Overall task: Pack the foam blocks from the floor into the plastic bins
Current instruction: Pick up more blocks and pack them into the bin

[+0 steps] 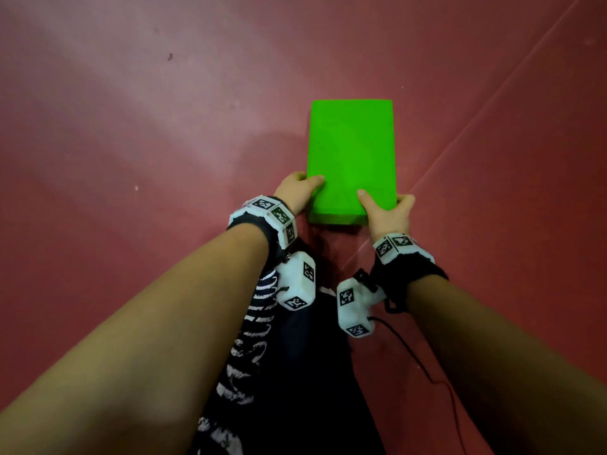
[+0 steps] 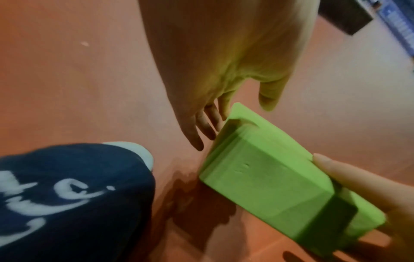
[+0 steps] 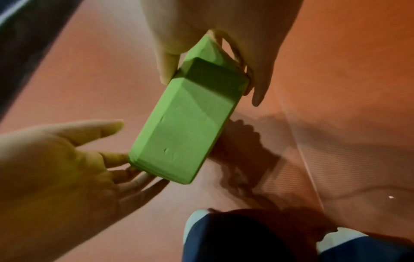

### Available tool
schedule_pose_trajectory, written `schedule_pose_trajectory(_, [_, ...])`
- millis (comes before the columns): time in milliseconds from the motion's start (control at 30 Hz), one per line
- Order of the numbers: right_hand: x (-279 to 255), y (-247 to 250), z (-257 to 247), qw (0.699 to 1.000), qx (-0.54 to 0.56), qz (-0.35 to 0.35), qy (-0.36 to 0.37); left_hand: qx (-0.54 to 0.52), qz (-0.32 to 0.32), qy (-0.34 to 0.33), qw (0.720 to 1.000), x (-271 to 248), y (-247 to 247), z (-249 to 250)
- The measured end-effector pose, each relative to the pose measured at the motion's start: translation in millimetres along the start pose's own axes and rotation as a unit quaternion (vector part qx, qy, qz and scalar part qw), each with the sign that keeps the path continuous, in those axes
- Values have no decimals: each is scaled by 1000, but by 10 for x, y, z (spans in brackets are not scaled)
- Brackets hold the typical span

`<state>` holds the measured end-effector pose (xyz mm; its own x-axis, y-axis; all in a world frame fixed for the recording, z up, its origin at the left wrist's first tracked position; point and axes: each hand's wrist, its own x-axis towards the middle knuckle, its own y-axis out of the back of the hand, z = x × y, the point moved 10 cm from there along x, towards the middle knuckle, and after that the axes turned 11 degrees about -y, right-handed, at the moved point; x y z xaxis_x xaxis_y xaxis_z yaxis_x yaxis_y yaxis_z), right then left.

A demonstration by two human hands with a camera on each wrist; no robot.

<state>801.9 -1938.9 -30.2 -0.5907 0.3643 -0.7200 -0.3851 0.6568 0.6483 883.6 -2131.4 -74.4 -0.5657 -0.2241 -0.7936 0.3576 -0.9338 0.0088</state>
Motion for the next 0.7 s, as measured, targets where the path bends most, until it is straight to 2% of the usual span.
schedule_pose_trajectory(67, [-313, -28, -255, 1000, 1, -18, 17, -30, 23, 6, 999, -249, 272, 41])
schedule_pose_trajectory(200, [-1097, -277, -841, 988, -116, -52, 83, -65, 78, 28, 994, -883, 973, -107])
schedule_pose_trajectory(300, [-1829, -743, -1232, 951, -239, -111, 160, -71, 129, 61, 987, -1410, 1604, -327])
schedule_pose_trajectory(467, [-2922, -1649, -1596, 888, -337, -178, 257, -80, 311, 89, 943, -2174, 2843, -604])
schedule_pose_trajectory(567, [-3394, -2114, -1643, 854, -386, -194, 290, -109, 354, 102, 923, -2520, 3320, -752])
schedule_pose_trajectory(700, [-4042, -2699, -1641, 789, -479, -198, 330, -166, 396, 137, 893, -3094, 3907, -1086])
